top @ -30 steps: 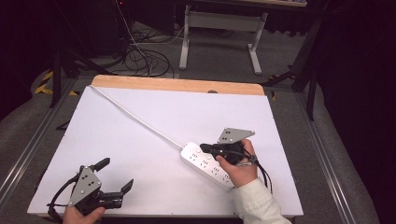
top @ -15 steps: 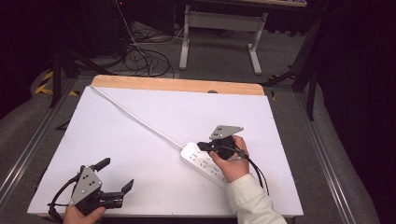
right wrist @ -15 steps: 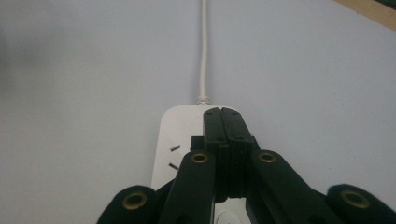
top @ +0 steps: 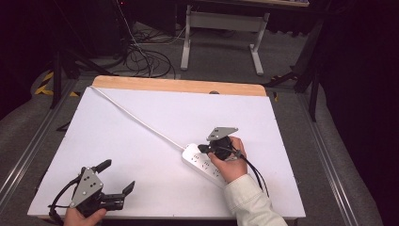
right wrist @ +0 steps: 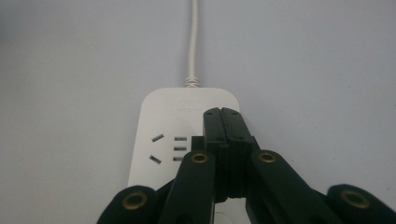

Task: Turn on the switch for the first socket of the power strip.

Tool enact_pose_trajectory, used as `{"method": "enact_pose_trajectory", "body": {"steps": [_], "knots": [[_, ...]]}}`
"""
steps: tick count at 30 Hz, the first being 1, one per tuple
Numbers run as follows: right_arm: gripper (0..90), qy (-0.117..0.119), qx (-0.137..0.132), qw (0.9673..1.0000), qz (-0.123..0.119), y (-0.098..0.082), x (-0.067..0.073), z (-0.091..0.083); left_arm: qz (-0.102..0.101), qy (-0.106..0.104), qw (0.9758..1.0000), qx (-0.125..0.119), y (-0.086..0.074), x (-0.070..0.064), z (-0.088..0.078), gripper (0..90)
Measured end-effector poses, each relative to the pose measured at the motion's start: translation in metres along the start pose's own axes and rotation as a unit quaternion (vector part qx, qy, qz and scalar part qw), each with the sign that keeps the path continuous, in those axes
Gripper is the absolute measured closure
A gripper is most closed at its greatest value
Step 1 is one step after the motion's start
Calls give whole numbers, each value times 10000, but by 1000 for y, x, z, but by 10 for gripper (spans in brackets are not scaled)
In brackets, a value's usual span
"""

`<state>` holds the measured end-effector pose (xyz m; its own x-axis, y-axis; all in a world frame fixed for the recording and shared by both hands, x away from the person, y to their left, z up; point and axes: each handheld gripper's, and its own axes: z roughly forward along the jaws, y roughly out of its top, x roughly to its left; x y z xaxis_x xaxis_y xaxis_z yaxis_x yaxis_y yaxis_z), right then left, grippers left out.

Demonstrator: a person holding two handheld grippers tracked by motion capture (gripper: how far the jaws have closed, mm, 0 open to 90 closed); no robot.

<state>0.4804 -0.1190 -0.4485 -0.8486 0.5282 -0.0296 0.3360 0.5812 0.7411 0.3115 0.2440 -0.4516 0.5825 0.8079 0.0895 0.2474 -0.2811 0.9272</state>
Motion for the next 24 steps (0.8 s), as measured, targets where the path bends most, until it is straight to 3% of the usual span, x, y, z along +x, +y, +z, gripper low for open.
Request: {"method": "enact_pose_trajectory", "body": {"steps": [24], "knots": [[900, -108, 139, 9998, -78, -2, 3, 9, 0, 4, 10000, 14, 0, 0, 0, 45]]}}
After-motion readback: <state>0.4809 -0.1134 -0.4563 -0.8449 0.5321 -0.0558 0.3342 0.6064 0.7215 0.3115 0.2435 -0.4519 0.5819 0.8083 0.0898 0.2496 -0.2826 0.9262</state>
